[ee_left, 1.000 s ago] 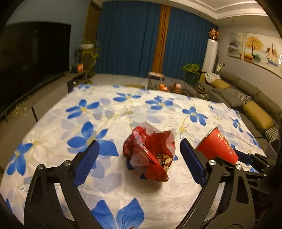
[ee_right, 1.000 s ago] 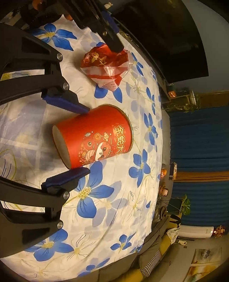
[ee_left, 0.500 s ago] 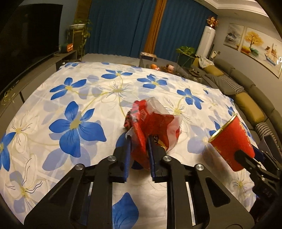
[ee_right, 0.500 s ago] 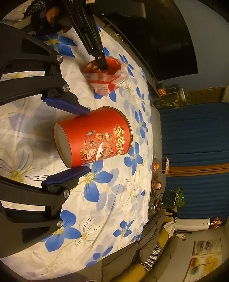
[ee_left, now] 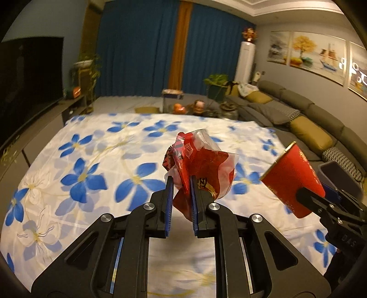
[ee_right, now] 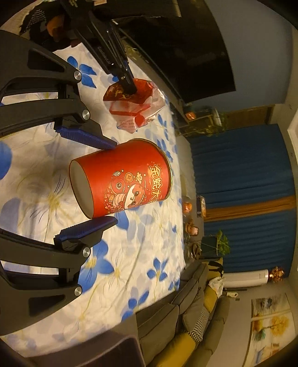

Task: Collect trash
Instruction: 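Carry the red wrapper and red cup over the grey bin with both grippers, then open both grippers to drop the wrapper and cup into the bin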

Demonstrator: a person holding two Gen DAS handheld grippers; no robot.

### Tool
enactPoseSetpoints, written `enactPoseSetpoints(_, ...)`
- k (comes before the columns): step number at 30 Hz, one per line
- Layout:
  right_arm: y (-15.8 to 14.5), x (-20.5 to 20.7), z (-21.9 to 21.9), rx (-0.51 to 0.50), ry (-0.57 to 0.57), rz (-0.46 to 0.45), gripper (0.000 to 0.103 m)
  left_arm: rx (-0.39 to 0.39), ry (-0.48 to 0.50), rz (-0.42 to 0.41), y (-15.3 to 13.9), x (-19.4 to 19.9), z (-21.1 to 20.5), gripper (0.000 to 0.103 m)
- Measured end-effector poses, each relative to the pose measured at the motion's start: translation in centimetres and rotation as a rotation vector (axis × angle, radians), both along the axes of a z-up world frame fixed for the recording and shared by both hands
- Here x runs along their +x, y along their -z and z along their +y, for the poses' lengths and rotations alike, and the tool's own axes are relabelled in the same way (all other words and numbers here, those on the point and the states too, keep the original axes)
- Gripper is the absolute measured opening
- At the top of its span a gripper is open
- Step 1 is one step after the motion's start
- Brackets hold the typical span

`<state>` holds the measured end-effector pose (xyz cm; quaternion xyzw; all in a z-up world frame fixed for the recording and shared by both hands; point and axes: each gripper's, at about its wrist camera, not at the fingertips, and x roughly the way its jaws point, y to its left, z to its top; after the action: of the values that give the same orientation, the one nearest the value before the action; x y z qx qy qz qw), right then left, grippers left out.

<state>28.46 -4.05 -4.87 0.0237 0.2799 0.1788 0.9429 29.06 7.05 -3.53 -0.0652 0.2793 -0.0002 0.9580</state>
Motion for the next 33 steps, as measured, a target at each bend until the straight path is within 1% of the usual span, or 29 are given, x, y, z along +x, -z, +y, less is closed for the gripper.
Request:
enactPoseSetpoints(8,-1.6,-2.8,-5.9,0.039,0.096,-0.052,0.059,0.019,0.112,-0.034,-1.6,-1.0,-6.5,0.013)
enactPoseSetpoints(13,-1.9,-4.0,-10.4,0.062,0.184,-0.072,0.059,0.019,0.215,-0.049,-2.5,-0.4,-12.1,0.013)
enactPoseSetpoints(16,-2.2,-4.6,-13.5,0.073,0.253,-0.090,0.059,0.011,0.281,-0.062,-3.0,-0.1,-15.4,0.013)
enactPoseSetpoints(21,-2.3,-5.5,-19.1,0.062,0.403,-0.130,0.059,-0.008,0.409,-0.073,-3.7,1.2,-21.8,0.013)
enactPoseSetpoints(25,-1.9,-5.9,-23.3,0.049,0.530,-0.147,0.059,-0.023,0.502,-0.067,-3.7,2.3,-26.8,0.013)
enactPoseSetpoints(28,-1.4,-6.2,-26.4,0.070,0.612,-0.140,0.059,-0.032,0.563,-0.052,-3.2,3.4,-30.4,0.013)
enactPoseSetpoints(33,-0.4,-6.1,-29.0,0.069,0.678,-0.126,0.059,-0.045,0.623,-0.017,-2.0,5.2,-34.8,0.013)
